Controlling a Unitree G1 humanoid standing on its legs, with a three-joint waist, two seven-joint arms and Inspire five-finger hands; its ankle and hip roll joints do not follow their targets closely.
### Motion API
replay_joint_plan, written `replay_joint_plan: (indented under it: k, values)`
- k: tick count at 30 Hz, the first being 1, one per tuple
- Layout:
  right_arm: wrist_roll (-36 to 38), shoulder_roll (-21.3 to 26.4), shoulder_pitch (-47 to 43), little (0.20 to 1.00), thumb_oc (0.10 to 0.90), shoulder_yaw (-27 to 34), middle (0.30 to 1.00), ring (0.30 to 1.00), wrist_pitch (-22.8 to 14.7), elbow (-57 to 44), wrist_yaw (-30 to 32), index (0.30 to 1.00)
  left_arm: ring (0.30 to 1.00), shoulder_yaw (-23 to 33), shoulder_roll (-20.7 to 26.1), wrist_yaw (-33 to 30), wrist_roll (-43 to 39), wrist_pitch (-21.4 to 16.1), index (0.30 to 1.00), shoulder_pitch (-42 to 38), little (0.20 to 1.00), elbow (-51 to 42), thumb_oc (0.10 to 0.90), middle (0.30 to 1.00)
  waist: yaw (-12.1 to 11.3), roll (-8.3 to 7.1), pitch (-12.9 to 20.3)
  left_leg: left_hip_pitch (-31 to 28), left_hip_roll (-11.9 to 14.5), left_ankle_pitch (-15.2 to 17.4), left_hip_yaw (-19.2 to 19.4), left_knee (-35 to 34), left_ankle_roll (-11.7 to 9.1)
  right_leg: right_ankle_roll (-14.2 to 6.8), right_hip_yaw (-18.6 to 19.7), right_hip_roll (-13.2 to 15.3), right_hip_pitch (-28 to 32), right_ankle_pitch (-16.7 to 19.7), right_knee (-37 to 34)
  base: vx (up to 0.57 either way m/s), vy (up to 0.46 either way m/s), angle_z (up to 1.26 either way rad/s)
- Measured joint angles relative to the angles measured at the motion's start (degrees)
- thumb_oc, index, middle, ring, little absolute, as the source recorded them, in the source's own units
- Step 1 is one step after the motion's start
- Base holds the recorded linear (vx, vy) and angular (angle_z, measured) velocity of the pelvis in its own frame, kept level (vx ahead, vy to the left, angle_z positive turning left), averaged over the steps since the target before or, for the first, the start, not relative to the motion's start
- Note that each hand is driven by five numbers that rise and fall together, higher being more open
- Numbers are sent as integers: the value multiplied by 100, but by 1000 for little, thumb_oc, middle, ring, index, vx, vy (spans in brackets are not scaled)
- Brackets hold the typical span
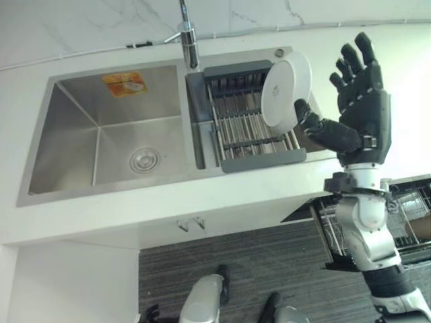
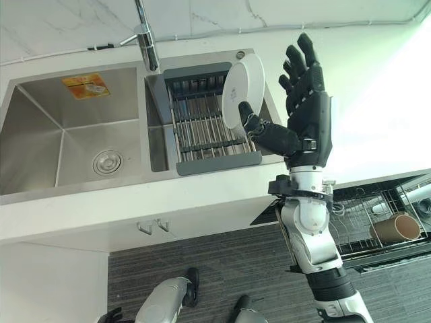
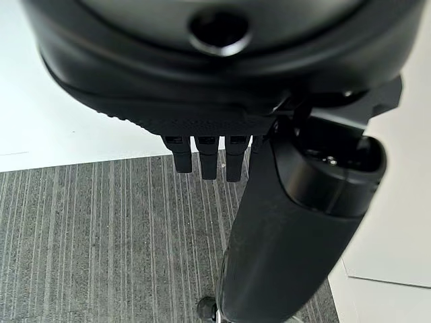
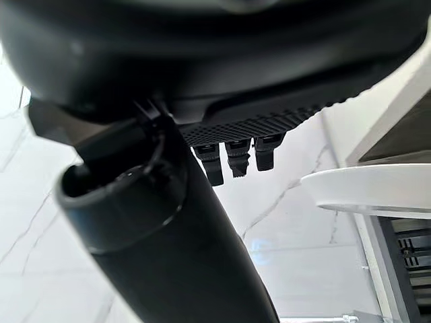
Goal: Place the dishes in the dishwasher.
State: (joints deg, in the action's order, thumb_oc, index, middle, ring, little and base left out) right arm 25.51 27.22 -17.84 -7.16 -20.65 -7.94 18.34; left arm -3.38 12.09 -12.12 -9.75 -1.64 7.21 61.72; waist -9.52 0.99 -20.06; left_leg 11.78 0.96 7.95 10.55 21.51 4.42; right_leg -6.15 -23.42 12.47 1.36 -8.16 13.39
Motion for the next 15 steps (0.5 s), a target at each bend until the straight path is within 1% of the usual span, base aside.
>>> replay_joint_plan:
  k: [2,6,9,11,13,14,15]
  values:
    - [34,2,-14,900,800,18,900,900,72,4,103,900,900,4,6,-7,3,12,900,-36,900,77,800,900,5,3,5,-6,-4,25,-53,-7,-43,-2,-24,-1,33,0,12,93,-46,8]
    - [201,2,-284,900,800,49,900,900,207,265,229,900,900,0,15,-9,92,53,900,-62,900,85,800,900,6,3,10,-6,-10,26,-110,1,-47,1,-61,7,36,-2,73,49,-30,7]
    - [218,1,-507,900,800,56,900,900,287,446,402,900,900,-1,19,-6,115,51,900,-71,900,124,800,900,-9,7,12,5,-11,23,-120,-2,-85,26,-64,13,15,-17,108,7,-7,3]
    - [218,4,-547,900,800,70,900,900,330,449,507,900,900,0,22,-3,114,50,900,-73,900,185,800,900,-11,19,20,6,-14,6,-127,-4,-76,27,-65,18,10,-17,123,0,0,0]
    - [228,4,-550,900,800,73,900,900,363,450,578,900,900,-33,22,5,114,51,900,-69,900,244,800,900,-4,66,47,7,-21,5,-136,-8,-82,28,-61,23,-1,-18,141,16,-8,1]
    - [310,4,-550,900,800,76,900,900,392,462,581,900,900,-115,19,8,117,43,900,-57,900,251,800,900,-4,116,76,7,-25,1,-142,-9,-82,28,-64,25,0,-18,144,33,-25,2]
    - [408,4,-550,900,800,76,900,900,458,645,580,900,900,-123,18,8,118,39,900,-57,900,252,800,900,-6,133,86,1,-27,-27,-151,-36,-83,27,-72,22,-1,-18,148,0,0,0]
